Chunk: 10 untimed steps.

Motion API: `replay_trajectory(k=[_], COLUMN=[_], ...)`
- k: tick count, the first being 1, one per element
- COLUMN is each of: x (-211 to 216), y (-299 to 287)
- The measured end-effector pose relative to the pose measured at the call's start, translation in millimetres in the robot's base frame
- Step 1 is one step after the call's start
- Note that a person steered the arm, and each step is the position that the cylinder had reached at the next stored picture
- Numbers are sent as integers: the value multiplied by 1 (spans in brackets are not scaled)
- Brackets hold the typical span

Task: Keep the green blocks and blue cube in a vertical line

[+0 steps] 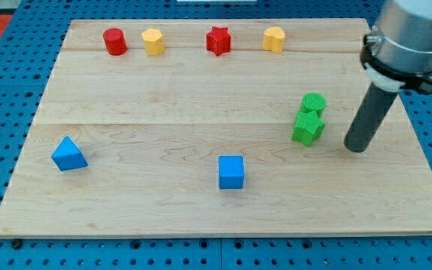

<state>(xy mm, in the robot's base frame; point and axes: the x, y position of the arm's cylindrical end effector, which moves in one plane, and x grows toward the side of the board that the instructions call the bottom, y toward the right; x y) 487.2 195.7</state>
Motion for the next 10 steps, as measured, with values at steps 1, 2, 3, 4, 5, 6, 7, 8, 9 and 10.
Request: replay_trajectory(k=[1, 2, 3, 4, 5, 6, 7, 8, 9, 10], x=[-17, -40, -53, -63, -83, -75, -62, -3, 78, 120], y=[-16, -21, -45, -45, -48, -52, -18, 58, 81, 49])
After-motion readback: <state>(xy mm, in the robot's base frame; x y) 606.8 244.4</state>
